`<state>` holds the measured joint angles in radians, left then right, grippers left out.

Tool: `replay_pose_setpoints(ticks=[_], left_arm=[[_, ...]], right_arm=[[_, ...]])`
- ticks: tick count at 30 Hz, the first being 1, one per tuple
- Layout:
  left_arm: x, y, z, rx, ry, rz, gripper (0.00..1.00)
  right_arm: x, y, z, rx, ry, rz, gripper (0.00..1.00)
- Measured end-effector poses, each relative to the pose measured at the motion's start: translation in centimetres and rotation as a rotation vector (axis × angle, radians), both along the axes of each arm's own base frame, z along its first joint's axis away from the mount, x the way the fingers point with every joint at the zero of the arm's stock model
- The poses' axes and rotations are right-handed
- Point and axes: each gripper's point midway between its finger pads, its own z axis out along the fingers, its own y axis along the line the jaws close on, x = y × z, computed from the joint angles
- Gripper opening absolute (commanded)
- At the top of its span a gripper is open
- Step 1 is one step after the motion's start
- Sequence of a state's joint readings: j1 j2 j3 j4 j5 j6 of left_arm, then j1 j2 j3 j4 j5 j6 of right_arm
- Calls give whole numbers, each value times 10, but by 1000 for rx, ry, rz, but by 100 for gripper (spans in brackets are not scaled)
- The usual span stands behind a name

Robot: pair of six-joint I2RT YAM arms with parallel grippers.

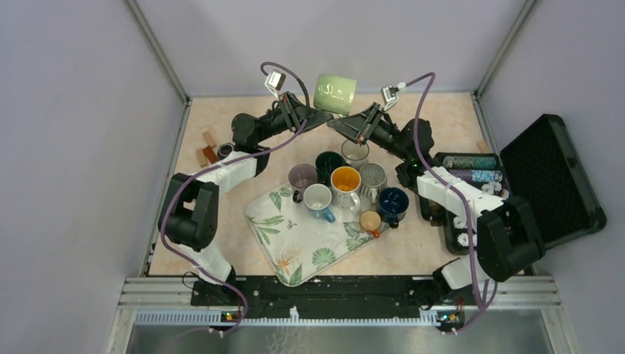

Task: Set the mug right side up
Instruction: Turn over the cup at the center of the board.

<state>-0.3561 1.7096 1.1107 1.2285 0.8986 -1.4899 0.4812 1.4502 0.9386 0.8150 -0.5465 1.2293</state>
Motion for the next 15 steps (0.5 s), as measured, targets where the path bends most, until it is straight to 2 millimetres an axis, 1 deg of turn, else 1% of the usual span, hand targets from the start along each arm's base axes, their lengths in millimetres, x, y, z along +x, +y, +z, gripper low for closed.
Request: replay_pose_setpoints(ticks=[1,2,4,7,9,11,15], left_arm=[[0,0,-1,1,1,0,0],[0,0,-1,2,3,-1,3],[1,-1,-2,7,6,-2,19],[1,-1,-4,16,9,-2,39],[3,-2,-5,24,-2,5,49],[4,-3,-7,34,-18,13,63],[10,-5,-13,68,-26,41,76]], right_arm=[[0,0,-1,-3,1,-2,0],[0,0,-1,-6,2,-3,0],[1,-1,-2,-14,1,-8,0],[1,-2,-3,-33,-2,-23,0],[1,-4,-5,-50,-6,-39,0],[3,-5,-8,-69,0,-56,0],[7,-8,-17,-111,22,-90,0]])
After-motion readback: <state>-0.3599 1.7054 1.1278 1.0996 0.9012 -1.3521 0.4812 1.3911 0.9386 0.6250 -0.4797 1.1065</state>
